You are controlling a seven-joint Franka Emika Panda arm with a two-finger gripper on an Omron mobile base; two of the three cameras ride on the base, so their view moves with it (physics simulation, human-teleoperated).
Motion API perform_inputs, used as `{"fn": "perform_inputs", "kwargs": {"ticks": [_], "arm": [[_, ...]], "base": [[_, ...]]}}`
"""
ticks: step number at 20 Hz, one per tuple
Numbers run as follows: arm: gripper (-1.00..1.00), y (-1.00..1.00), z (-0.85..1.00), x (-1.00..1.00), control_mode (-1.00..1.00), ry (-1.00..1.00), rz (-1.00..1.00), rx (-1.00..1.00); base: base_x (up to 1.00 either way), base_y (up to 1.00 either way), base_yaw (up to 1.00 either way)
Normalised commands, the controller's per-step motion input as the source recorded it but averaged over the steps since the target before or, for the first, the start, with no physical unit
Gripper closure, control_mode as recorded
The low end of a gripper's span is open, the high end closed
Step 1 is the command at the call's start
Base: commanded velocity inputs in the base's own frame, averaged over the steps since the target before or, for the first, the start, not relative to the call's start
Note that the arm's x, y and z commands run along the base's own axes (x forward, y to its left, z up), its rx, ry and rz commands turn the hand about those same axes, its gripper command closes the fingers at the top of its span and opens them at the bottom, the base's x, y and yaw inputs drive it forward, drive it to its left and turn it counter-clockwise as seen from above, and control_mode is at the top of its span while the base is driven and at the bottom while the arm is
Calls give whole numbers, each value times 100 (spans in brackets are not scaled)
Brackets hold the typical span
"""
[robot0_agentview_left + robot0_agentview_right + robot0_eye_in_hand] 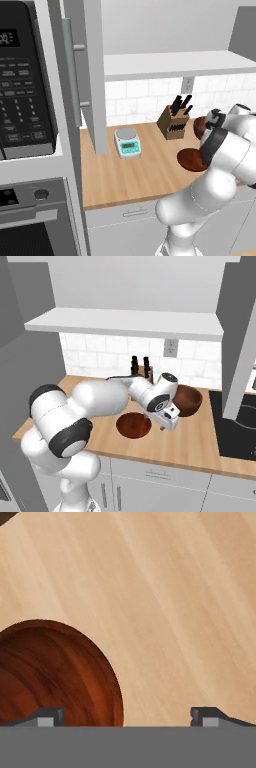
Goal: Pick up the bowls on the counter and stack them on top of one another in the open cabinet. Place the smaller bowl on top of the larger bowl.
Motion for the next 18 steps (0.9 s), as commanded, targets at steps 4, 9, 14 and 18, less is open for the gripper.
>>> {"fn": "perform_inputs", "kwargs": {"ticks": [4,9,14,18], "arm": [[-100,21,-48,0,-100,5,0,5],[-100,34,-48,0,-100,8,0,0],[-100,13,-36,1,-100,5,0,0],[-100,0,-24,5,-100,0,0,0]], "base": [[0,0,0],[0,0,0],[0,0,0],[0,0,0]]}}
